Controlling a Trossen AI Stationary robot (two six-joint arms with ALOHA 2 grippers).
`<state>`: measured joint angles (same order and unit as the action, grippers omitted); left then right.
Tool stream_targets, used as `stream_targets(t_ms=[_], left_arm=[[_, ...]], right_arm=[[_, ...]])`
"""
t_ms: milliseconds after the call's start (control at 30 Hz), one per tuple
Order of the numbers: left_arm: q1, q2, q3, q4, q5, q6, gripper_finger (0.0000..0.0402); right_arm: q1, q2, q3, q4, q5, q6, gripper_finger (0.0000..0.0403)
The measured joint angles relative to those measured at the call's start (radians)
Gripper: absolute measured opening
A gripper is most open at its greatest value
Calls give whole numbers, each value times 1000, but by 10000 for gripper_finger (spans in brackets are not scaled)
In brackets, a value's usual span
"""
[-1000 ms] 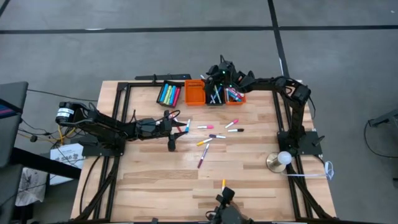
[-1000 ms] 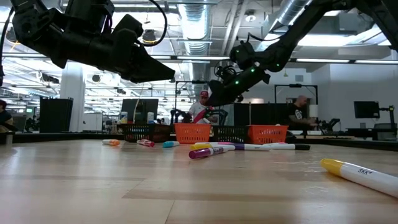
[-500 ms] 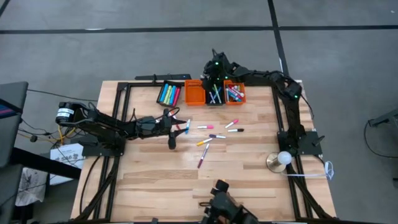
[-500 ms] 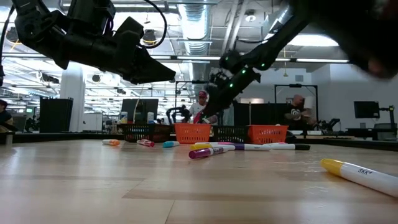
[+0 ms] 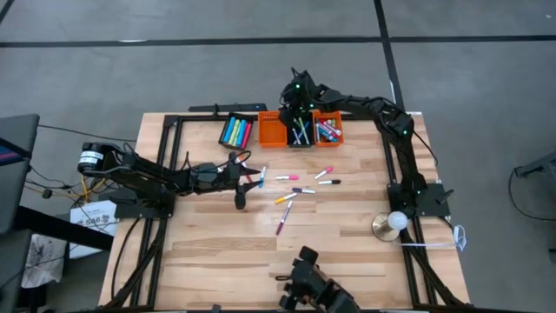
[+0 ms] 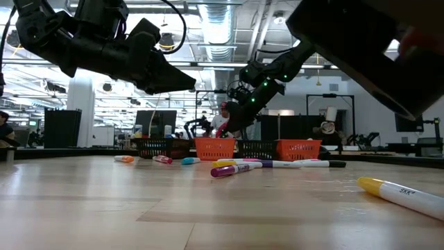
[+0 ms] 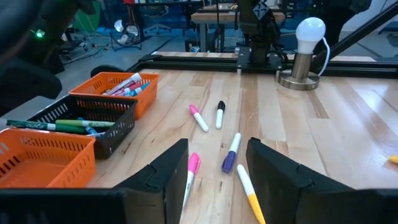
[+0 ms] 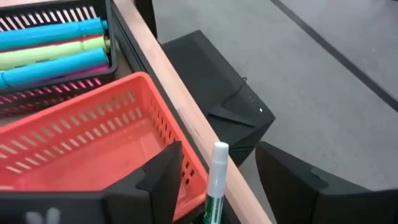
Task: Pick & Place Markers
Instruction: Put the small green marker pen into the right black basket
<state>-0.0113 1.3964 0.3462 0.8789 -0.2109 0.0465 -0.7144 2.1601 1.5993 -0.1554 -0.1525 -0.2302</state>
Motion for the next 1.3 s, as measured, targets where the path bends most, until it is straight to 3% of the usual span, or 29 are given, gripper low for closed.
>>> stream_targets(t_ms=[433, 767, 933, 1300], left_arm=[[0, 0, 0, 0, -1, -2, 159], [0, 0, 0, -1, -1, 1, 159], [0, 0, 0, -1, -1, 1, 159], [0, 0, 0, -1, -1, 1, 159]], right_arm=[[-10, 3, -1, -29, -40, -6, 57], [-8, 3, -1, -30, -59, -7, 5], [-7, 3, -1, -32, -62, -39, 17], [1, 5, -2, -44, -61, -41, 129]])
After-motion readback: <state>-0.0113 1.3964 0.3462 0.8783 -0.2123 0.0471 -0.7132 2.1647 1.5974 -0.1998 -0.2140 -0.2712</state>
